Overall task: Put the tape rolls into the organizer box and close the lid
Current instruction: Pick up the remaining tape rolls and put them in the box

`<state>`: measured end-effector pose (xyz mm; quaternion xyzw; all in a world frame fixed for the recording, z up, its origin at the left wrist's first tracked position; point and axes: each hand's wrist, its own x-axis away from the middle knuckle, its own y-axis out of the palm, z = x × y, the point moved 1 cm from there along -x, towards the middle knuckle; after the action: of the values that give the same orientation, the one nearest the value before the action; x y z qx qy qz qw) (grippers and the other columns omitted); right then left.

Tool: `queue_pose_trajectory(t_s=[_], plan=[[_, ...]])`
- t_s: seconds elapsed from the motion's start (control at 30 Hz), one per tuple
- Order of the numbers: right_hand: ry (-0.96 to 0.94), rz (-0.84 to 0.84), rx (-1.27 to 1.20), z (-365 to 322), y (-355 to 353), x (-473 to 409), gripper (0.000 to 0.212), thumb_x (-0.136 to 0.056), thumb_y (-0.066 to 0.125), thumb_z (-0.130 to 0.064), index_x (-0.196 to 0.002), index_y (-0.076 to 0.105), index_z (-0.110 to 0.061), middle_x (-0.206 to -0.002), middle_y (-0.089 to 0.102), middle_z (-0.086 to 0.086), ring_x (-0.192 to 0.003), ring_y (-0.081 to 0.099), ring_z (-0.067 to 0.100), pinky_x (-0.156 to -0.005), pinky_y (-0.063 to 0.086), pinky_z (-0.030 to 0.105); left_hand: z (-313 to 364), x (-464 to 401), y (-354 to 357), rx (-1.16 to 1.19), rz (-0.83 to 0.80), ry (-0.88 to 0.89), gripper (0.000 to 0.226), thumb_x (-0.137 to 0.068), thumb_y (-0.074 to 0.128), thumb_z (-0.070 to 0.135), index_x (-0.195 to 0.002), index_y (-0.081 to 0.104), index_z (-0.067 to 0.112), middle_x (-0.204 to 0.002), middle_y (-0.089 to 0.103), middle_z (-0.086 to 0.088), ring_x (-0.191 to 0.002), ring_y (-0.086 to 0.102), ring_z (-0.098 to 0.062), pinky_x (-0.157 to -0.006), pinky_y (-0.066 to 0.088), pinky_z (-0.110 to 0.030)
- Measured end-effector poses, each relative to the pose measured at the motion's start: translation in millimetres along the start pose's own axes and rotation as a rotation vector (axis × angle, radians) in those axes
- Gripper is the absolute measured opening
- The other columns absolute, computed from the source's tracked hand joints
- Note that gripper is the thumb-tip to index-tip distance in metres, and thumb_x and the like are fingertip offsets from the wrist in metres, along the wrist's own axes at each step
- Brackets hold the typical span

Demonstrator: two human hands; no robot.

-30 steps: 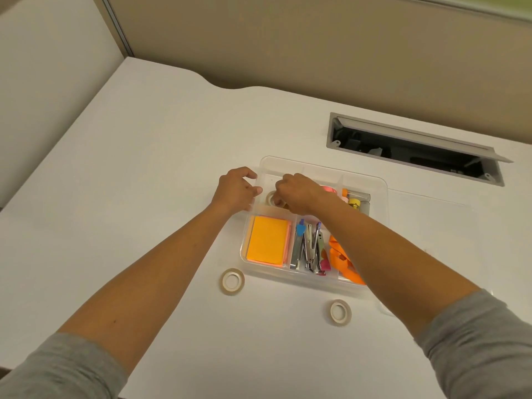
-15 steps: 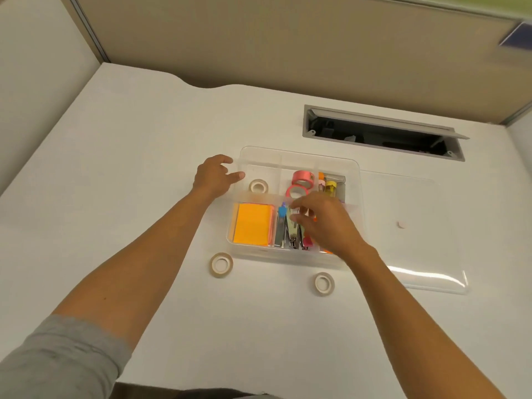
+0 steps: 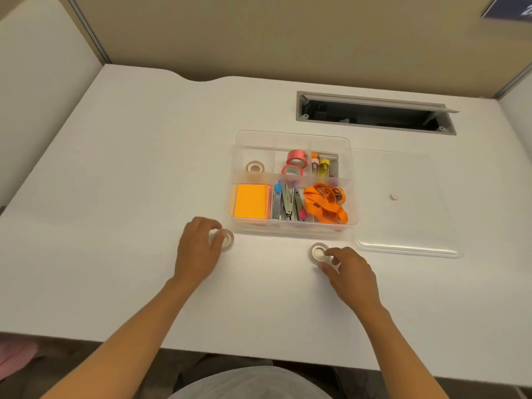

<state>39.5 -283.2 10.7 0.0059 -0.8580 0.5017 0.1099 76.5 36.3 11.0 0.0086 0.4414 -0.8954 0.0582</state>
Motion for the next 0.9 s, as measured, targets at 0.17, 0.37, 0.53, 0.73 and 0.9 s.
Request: queue_pose_trajectory(t_s=[0.17,0.37,0.53,0.73,0.9], plan=[[-0.013,-0.027,0.068,1,9,5,0.029,-0.086,0.066,-0.032,-0.114,0.063,-0.023,-0.099,0.054,0.000,-0.094,0.056,0.023,-0.066,0.041,0.031,3,28,10,-0.284,-0.116,0.137,0.023,-0.082,0.069,0.014,-0.104,0.067,0.007,-0.103,0.064,-0.012,-0.093,0.057,-0.034,-0.072,0.048,-0.041],[-0.060,-0.028,0.065,0,16,9,0.023,-0.087,0.066,-0.027,-0.107,0.065,-0.016,-0.105,0.052,0.002,-0.094,0.053,0.025,-0.065,0.040,0.031,7,35,9,-0.386,-0.096,0.158,0.012,-0.081,0.070,0.009,-0.092,0.070,0.006,-0.096,0.067,-0.009,-0.089,0.057,-0.033,-0.067,0.045,-0.041],[-0.180,-0.065,-0.145,-16,16,12,0.017,-0.085,0.069,-0.017,-0.101,0.066,-0.013,-0.111,0.057,0.000,-0.097,0.056,0.020,-0.081,0.049,0.031,16,42,9,-0.280,-0.088,0.197,0.015,-0.081,0.071,0.012,-0.096,0.071,0.009,-0.101,0.068,-0.007,-0.096,0.058,-0.031,-0.074,0.045,-0.038],[-0.265,-0.042,-0.331,-52,0,-4,0.015,-0.084,0.072,-0.017,-0.097,0.068,-0.020,-0.106,0.060,-0.007,-0.083,0.058,0.005,-0.068,0.042,0.009,40,28,0,-0.150,-0.027,0.283,0.021,-0.082,0.070,0.013,-0.103,0.068,0.009,-0.106,0.067,-0.008,-0.099,0.057,-0.028,-0.081,0.040,-0.030],[-0.342,0.019,-0.372,-76,-16,-30,0.018,-0.083,0.072,-0.018,-0.101,0.068,-0.017,-0.108,0.059,-0.006,-0.087,0.054,-0.001,-0.068,0.042,0.006,57,-14,-14,-0.120,0.077,0.370,0.015,-0.084,0.068,0.014,-0.099,0.069,0.011,-0.101,0.066,-0.007,-0.097,0.055,-0.028,-0.077,0.044,-0.038]])
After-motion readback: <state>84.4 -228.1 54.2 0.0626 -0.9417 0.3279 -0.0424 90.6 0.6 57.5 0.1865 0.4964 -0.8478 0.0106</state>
